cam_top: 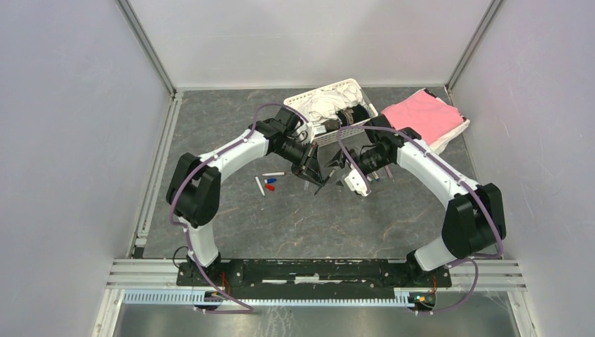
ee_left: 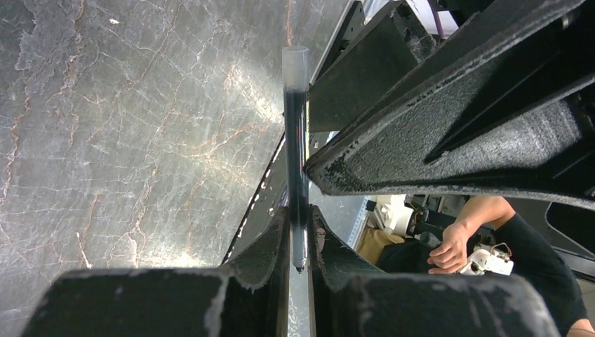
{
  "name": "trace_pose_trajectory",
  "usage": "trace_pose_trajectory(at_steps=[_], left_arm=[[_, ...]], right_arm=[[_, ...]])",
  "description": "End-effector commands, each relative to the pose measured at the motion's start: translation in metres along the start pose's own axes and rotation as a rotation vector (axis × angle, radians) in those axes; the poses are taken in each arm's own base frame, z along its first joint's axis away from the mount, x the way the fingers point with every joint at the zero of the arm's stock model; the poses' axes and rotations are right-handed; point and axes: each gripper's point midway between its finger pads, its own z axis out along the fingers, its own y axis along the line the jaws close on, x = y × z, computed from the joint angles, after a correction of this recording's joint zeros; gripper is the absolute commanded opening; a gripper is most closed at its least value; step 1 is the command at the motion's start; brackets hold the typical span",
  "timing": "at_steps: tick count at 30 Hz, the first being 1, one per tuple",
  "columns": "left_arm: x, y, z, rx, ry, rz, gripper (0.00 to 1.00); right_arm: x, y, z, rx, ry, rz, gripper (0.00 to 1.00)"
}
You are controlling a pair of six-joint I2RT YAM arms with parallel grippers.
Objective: Insert the pens into the pen caps
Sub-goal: Pick up the pen from the center of the board.
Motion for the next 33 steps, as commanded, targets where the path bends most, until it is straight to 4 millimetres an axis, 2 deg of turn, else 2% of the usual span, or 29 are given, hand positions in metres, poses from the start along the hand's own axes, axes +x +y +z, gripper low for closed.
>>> trace_pose_trajectory(at_steps=[1,17,26,33], left_arm=[[0.001,-0.003,0.003,0.039,0.022,0.054,0.02],[0.004,-0.005,0.005,0.05,0.032,0.055,0.02],[0.003,-0.008,0.005,0.055,0.03,0.064,0.02],[0.002,-0.01,0.004,0.06,0.028,0.066,0.02]], right_arm=[[0.0,-0.025,-0.001,0.025,0.038,-0.183,0.69],[0.006,-0.025,0.008,0.012,0.073,-0.171,0.65],[0.005,-0.008,0.019,-0.044,0.075,-0.152,0.55],[0.001,-0.002,0.024,-0.059,0.065,-0.143,0.48]])
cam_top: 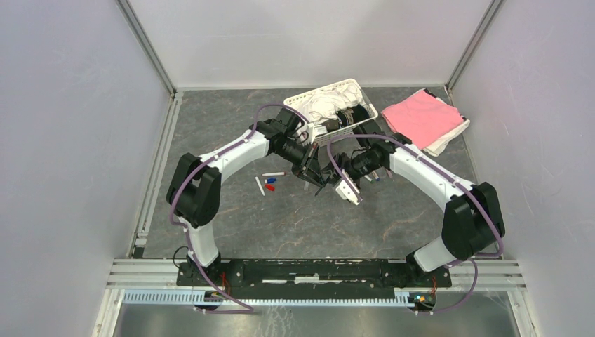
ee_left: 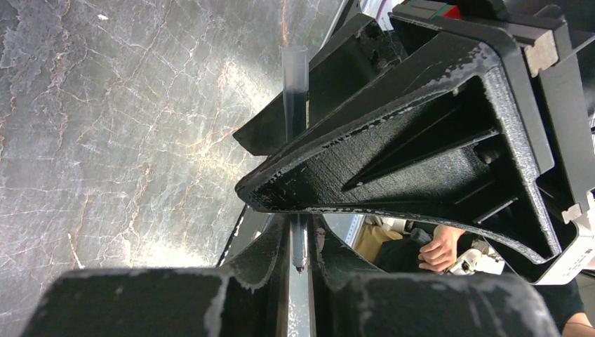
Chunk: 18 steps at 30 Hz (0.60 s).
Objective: Insert the pens into the pen caps
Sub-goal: Pick up the pen from the center of the board.
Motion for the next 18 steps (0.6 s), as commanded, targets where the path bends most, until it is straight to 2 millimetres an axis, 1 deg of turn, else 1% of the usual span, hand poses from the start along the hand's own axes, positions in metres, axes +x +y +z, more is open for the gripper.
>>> trace_pose_trajectory(at_steps=[1,10,18], left_arm=[[-0.0014,-0.0065,0.0019,0.048,0.016,0.066,0.02],[-0.0023,-0.0074,0.0014,0.047,0.013,0.067,0.02],[-0.0026,-0.0073,0.0019,0.048,0.015,0.066,0.02]], right_arm=[[-0.0061,0.0,0.0016,-0.002,-0.007,-0.012,0.47],[-0.0091,0.0007,0.0049,-0.01,-0.012,-0.006,0.35],[-0.0122,-0.0009,0.0059,-0.008,-0.02,-0.005,0.26]])
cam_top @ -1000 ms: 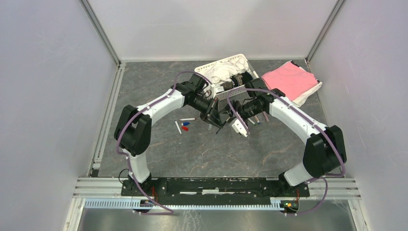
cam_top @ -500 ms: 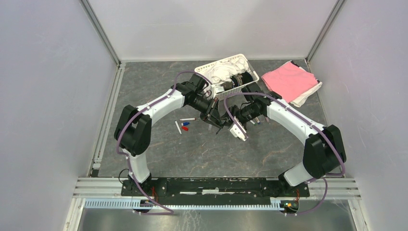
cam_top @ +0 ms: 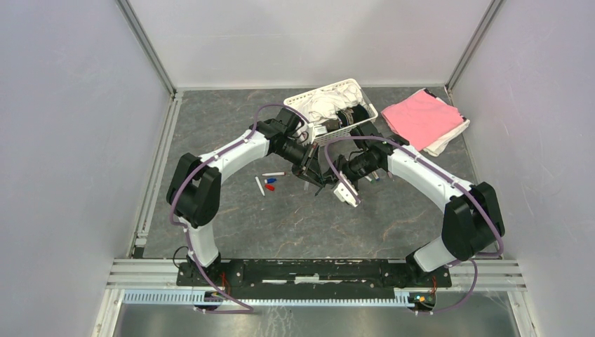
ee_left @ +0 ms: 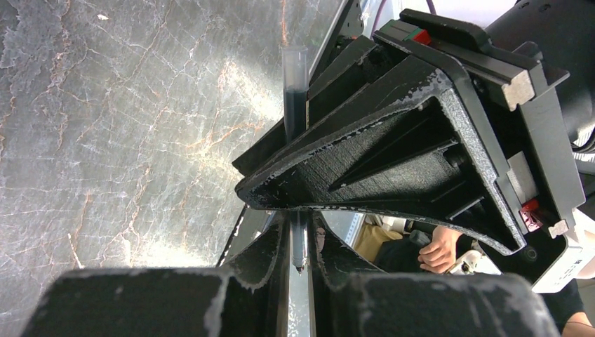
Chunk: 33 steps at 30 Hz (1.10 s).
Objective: Insert the pens into the pen caps
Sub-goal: Pick up the pen from the center of the board.
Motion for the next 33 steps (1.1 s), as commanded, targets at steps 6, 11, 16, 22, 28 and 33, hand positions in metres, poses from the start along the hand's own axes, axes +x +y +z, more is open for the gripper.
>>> trace_pose_trajectory(at_steps=[6,11,16,22,28,33], left_arm=[[-0.006,-0.004,0.001,0.013,0.0,0.067,0.02],[-0.024,-0.003,-0.012,-0.095,-0.12,0.097,0.22],[-0.047,-0.012,-0.051,-0.255,-0.39,0.185,0.54],[-0.053,-0.002,-0.103,-0.481,-0.706,0.22,0.67],[-0.042,0.039,-0.112,-0.618,-0.826,0.034,0.72],[-0.042,0.054,-0.088,-0.793,-0.79,-0.019,0.72]], right_arm=[[-0.01,0.001,0.0,-0.001,-0.016,0.012,0.04],[-0.009,0.008,-0.002,-0.003,0.008,0.098,0.0],[-0.012,0.026,-0.004,0.025,0.026,0.3,0.0],[-0.016,0.042,-0.01,0.144,0.032,0.695,0.0],[0.004,0.058,-0.031,0.347,0.061,1.194,0.0],[0.01,0.077,-0.04,0.436,-0.012,1.536,0.0]])
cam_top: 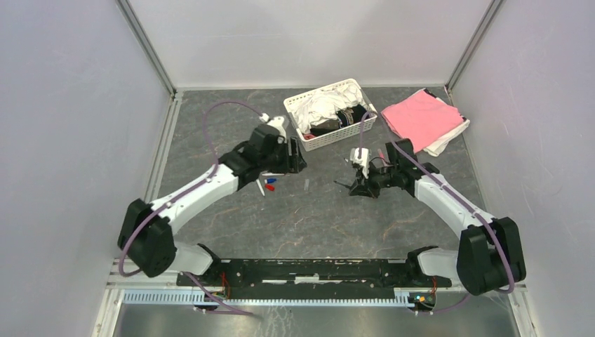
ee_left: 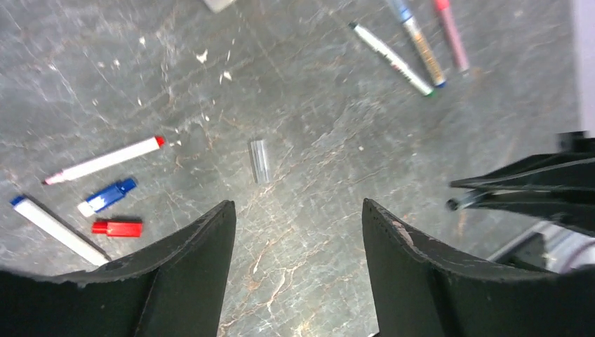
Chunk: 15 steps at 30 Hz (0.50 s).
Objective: Insert the pens into the pen caps
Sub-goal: Pick up the pen from the center of the board, then pick up the pen cap from the center of the board.
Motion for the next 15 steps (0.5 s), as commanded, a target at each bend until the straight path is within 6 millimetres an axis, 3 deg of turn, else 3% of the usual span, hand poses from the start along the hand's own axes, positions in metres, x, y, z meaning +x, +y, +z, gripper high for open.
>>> trace_pose_trajectory(at_steps=[1,7,11,15], left_arm=[[0.003,0.006,0.019,-0.213,-0.032,-0.025,0.7],[0.038,0.01,0.049,-0.373,0.063,0.055,0.6],[0.052,0.018,0.066,-0.464,0.12,0.082,0.44],[0.056,0.013,0.081,-0.497,0.133,0.146,0.43]], right_arm=[[-0.003,0.0,-0.008,0.038,-0.095,0.403,0.0],[0.009,-0.002,-0.015,0.088,-0.153,0.545,0.0],[0.02,-0.006,-0.021,0.133,-0.161,0.58,0.0],[0.025,-0.006,-0.025,0.163,-0.183,0.605,0.0]])
